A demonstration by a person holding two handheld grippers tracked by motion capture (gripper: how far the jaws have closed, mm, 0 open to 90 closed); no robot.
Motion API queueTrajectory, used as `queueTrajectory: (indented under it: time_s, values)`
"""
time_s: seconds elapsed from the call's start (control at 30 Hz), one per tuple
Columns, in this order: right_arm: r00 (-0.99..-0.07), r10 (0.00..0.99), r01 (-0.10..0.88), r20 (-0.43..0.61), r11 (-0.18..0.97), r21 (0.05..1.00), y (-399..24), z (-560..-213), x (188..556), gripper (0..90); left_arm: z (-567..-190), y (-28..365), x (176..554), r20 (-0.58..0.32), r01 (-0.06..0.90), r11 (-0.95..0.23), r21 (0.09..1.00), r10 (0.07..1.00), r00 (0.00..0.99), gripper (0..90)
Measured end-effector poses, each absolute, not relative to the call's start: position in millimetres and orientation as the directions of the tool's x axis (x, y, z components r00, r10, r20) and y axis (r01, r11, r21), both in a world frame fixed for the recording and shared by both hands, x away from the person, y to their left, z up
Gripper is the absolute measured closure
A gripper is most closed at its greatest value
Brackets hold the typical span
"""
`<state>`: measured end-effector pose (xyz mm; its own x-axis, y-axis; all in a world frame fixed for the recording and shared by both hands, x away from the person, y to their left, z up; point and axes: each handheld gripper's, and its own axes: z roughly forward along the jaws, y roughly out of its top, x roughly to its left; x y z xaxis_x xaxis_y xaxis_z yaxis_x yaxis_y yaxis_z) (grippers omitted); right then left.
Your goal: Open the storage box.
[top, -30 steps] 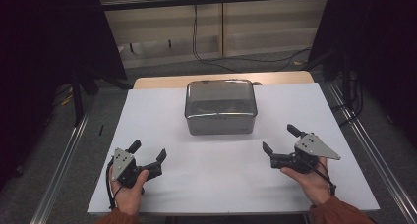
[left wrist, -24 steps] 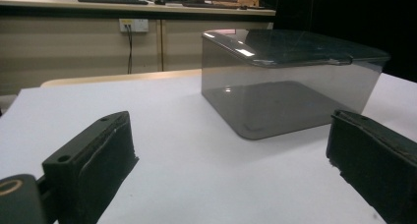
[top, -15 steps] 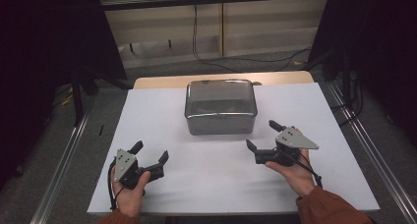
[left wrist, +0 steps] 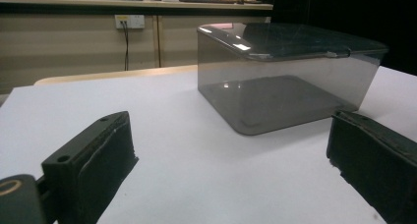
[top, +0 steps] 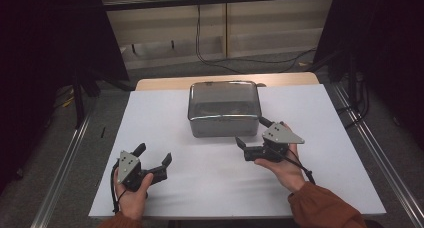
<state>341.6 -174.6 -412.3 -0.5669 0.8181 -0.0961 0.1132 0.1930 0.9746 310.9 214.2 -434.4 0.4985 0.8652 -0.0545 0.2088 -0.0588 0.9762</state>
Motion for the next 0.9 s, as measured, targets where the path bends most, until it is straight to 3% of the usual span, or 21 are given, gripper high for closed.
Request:
queueTrajectory:
  time_s: [0.27, 0.47, 0.67, 0.9]
  values:
    - [-0.574, 0.796, 0.066, -0.192, 0.279, 0.958, -159, -412, 351, 2.7, -434, 214, 311, -0.051, 0.206, -0.06, 0.977, 0.868, 0.493, 3.8]
    - [-0.548, 0.767, 0.0, -0.333, 0.398, 0.917, -147, -411, 356, 6.5, -433, 215, 310, -0.053, 0.205, -0.057, 0.977, 0.867, 0.495, 3.8]
    - [-0.516, 0.684, -0.09, -0.516, 0.555, 0.827, -135, -412, 357, 10.1, -434, 217, 311, -0.034, 0.224, -0.087, 0.971, 0.873, 0.486, 3.8]
    - [-0.47, 0.601, -0.142, -0.647, 0.671, 0.727, -122, -413, 364, 14.5, -434, 220, 313, -0.035, 0.238, -0.096, 0.967, 0.871, 0.49, 3.8]
